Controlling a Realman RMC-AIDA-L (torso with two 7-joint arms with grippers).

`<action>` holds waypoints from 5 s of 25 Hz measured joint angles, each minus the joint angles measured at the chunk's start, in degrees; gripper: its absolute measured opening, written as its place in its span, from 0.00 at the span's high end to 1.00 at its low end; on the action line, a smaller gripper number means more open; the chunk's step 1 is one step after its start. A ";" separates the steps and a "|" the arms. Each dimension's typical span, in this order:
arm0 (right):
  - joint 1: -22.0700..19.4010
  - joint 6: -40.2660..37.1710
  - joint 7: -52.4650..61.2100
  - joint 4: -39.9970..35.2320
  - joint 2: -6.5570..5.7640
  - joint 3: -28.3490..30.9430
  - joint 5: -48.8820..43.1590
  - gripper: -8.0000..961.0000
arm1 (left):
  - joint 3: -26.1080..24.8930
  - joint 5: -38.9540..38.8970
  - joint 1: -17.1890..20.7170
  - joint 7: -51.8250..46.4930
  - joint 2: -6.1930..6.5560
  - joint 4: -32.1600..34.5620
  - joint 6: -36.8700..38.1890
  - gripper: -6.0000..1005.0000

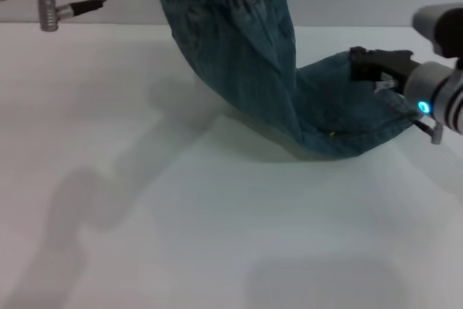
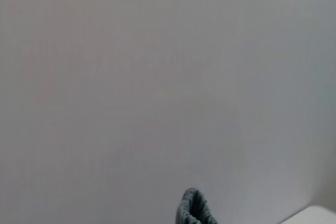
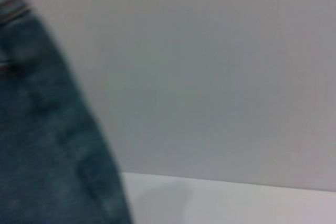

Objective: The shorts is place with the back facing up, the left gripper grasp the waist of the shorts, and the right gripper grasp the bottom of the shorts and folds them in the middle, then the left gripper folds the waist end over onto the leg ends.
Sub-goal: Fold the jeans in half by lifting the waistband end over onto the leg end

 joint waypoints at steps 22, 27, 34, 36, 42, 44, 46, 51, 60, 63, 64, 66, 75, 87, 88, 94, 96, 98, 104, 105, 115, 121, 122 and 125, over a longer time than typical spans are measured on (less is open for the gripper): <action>8.90 -0.72 -0.08 0.84 0.11 -19.67 13.44 0.99 | 2.98 -3.62 -0.99 2.83 0.03 0.15 4.27 0.95; 9.41 -1.61 0.07 0.76 0.20 -20.73 13.59 0.99 | 3.08 -4.05 -0.47 3.37 0.03 0.58 4.95 0.95; 3.03 -2.62 -0.06 2.92 -0.48 -17.30 13.33 0.99 | 3.09 -4.21 0.43 4.11 0.03 0.91 5.52 0.95; 0.02 -2.10 -0.13 5.05 -0.60 -15.76 13.01 0.99 | 3.09 -4.20 0.51 4.13 0.04 1.03 5.64 0.95; -1.44 -4.37 -0.23 5.97 -0.38 -14.90 11.66 0.99 | 3.07 -4.20 0.03 4.69 0.00 1.49 5.66 0.95; -1.07 -5.05 -0.24 4.84 -0.40 -13.94 11.60 0.99 | 3.06 -4.19 -0.01 4.78 -0.03 1.51 5.66 0.95; 0.31 -4.58 -0.22 3.28 -0.42 -12.81 11.71 0.99 | 3.06 -4.19 -0.01 4.78 -0.03 1.51 5.66 0.95; 3.15 -3.50 0.04 2.63 -0.12 -14.02 11.89 0.99 | 3.61 -4.19 0.20 4.82 -0.08 1.88 6.38 0.95; 7.04 -1.88 0.68 2.70 -0.12 -19.40 15.87 0.99 | 4.28 -4.24 -0.24 4.85 -0.11 4.19 7.91 0.95; 7.63 -0.94 0.93 2.51 -0.10 -20.15 16.40 0.99 | 4.28 -4.25 -0.30 4.85 -0.06 4.29 8.15 0.95; 7.98 -0.68 1.04 2.36 -0.10 -20.61 16.86 0.99 | 4.28 -4.25 -0.30 4.85 -0.06 4.29 8.15 0.95; 8.89 -0.47 1.04 1.83 -0.10 -21.84 18.17 0.99 | 4.28 -4.28 -0.30 4.86 0.00 4.31 8.40 0.95; 11.80 -0.54 0.67 0.46 -0.04 -24.31 19.63 0.99 | 4.33 -4.28 -0.56 4.86 0.02 4.49 8.56 0.95; 10.47 -1.74 0.27 1.00 0.12 -24.72 19.32 0.99 | 5.89 -4.29 -0.81 4.85 -0.04 5.76 9.40 0.95; 9.54 -2.22 0.08 1.31 0.01 -24.36 19.15 0.99 | 5.89 -4.33 -0.54 4.85 -0.05 5.84 9.40 0.95; 0.16 -2.52 -3.15 6.67 -0.53 -17.20 16.92 0.99 | 5.95 -4.37 -0.33 4.85 -0.05 6.86 10.18 0.95; -2.83 -2.48 -4.74 8.73 -0.57 -14.86 16.60 0.99 | 6.27 -4.37 -0.35 4.84 -0.05 7.95 11.05 0.95; -5.85 -2.05 -5.25 10.95 -0.75 -12.17 15.81 0.99 | 6.74 -4.37 -0.54 4.84 -0.05 9.08 11.78 0.95; -16.19 0.54 -5.31 18.82 -0.60 -2.16 10.93 0.99 | 9.53 -4.51 -1.03 4.84 -0.18 12.53 15.83 0.95; -17.58 0.61 -5.32 19.66 -0.55 -0.83 10.39 0.99 | 10.37 -4.69 -1.00 4.84 -0.18 13.07 16.86 0.95; -26.28 10.35 -5.03 23.75 -0.38 10.48 9.91 0.99 | 17.62 -5.76 -1.71 4.42 -0.32 24.81 33.17 0.95; -27.06 12.80 -4.89 23.67 -0.38 12.30 8.48 0.99 | 20.87 -8.05 -3.15 4.20 -0.40 32.89 42.30 0.95; -27.06 12.82 -4.86 23.65 -0.38 12.35 8.31 0.99 | 21.55 -9.29 -3.44 4.18 -0.41 34.07 43.32 0.95; -27.06 12.93 -4.79 23.65 -0.38 12.43 8.00 0.99 | 22.92 -10.74 -3.56 4.17 -0.46 35.22 45.05 0.95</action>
